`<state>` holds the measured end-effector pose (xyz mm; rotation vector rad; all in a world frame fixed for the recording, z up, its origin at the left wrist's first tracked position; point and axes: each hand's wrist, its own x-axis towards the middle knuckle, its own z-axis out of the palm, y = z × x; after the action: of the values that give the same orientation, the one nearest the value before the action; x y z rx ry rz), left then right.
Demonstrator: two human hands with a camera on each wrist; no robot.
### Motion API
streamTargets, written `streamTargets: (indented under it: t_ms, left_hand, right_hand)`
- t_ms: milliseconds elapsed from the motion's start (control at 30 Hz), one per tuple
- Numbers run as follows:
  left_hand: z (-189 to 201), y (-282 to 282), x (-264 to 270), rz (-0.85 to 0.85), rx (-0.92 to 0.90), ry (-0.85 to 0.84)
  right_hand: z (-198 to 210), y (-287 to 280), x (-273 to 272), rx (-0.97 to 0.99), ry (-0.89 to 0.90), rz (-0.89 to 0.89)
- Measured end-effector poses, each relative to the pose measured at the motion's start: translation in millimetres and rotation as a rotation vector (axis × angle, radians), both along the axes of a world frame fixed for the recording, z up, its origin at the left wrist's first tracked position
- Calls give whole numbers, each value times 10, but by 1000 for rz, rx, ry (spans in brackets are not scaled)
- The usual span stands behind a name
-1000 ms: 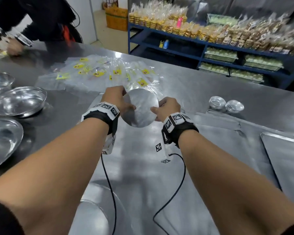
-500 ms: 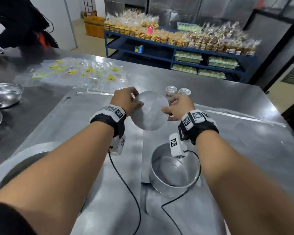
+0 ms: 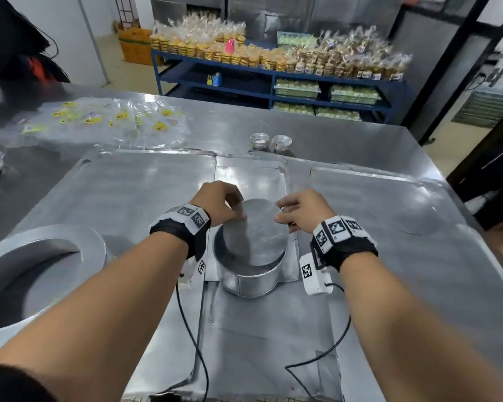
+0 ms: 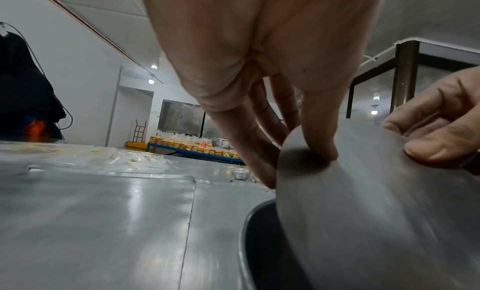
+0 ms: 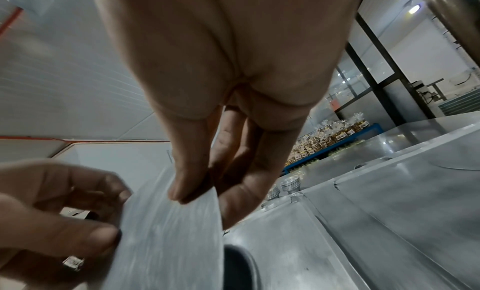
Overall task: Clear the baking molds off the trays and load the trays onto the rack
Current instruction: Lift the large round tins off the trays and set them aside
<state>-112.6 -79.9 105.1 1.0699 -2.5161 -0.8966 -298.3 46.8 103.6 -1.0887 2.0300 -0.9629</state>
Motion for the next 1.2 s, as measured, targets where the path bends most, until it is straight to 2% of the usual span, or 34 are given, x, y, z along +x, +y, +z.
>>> streamTargets:
  t_ms: [333,600,767,867,967,1067,1200]
  left_hand:
    - [-129,262,64,-8,-49,-158]
    - [-229,299,72,-49,-21,-178]
    - [-294,226,55,-103,-47,-209]
    - [-320,175,55,-81,-108,-153]
    - [-342,77,74,-15,-82,-64]
    - [-369,-5,99,47,-59,-200]
    - [-378,35,146,82,27,-391]
  right_hand:
    - [-211,59,217,92,208,171]
    - [-224,28,392,175,364,244]
    - [-239,-16,475,235,482,219]
    - [-230,-9,485,226,582,167]
    - [-228,44,453,178,580,29]
    - [-242,113,464,284,506,-91]
    - [-242,193,540,363,344,-148]
